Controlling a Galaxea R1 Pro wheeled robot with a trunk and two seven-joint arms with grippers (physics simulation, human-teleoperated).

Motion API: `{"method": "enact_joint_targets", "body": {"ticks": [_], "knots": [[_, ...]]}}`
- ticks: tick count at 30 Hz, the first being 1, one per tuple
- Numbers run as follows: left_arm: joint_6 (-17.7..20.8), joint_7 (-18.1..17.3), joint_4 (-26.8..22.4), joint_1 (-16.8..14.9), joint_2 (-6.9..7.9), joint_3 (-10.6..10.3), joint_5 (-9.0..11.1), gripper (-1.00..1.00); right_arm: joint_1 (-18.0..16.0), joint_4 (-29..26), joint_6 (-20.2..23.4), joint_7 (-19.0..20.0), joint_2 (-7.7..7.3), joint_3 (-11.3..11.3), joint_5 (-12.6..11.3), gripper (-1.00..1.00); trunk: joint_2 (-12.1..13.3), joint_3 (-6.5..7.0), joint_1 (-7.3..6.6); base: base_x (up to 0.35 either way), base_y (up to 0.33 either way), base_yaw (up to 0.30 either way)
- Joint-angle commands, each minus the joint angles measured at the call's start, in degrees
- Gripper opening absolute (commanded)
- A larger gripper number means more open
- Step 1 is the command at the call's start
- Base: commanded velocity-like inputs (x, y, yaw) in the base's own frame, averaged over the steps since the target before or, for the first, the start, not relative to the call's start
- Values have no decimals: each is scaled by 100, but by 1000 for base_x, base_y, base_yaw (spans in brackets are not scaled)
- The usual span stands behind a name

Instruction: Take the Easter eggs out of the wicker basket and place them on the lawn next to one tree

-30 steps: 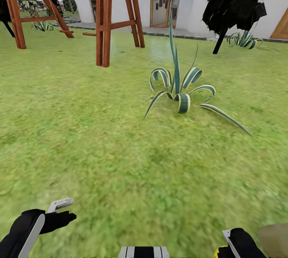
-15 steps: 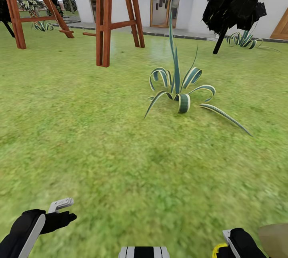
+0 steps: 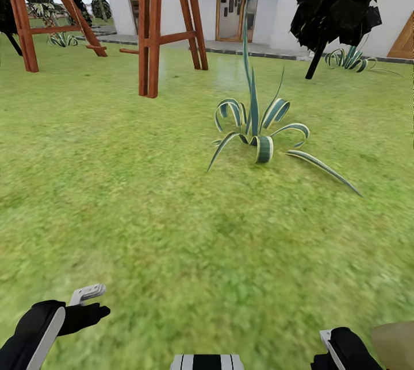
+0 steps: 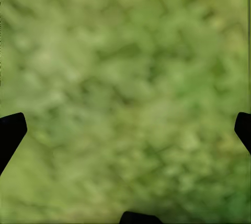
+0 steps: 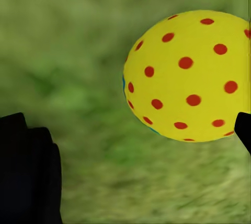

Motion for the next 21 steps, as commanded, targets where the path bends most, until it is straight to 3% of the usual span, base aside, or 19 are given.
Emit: {"method": "enact_joint_targets", "body": {"ticks": [1, 6, 11, 21], "knots": [[26, -16, 20, -2, -1, 5, -8, 100, -1, -6, 25, 29, 1, 10, 32, 100, 0, 18, -3, 0, 0, 0], [20, -4, 334, -2, -11, 41, 3, 100, -1, -6, 25, 32, 2, 23, 32, 100, 6, 129, -16, -81, 0, 0], [1, -2, 463, -2, -120, 41, 1, 100, -1, -6, 25, 27, 3, 35, 32, 100, 13, 240, -29, -307, 0, 0], [-8, -2, 493, -2, -143, 40, 0, 100, -1, -6, 17, 35, 3, 41, 32, 100, 26, 461, -55, -287, -19, 0]]}}
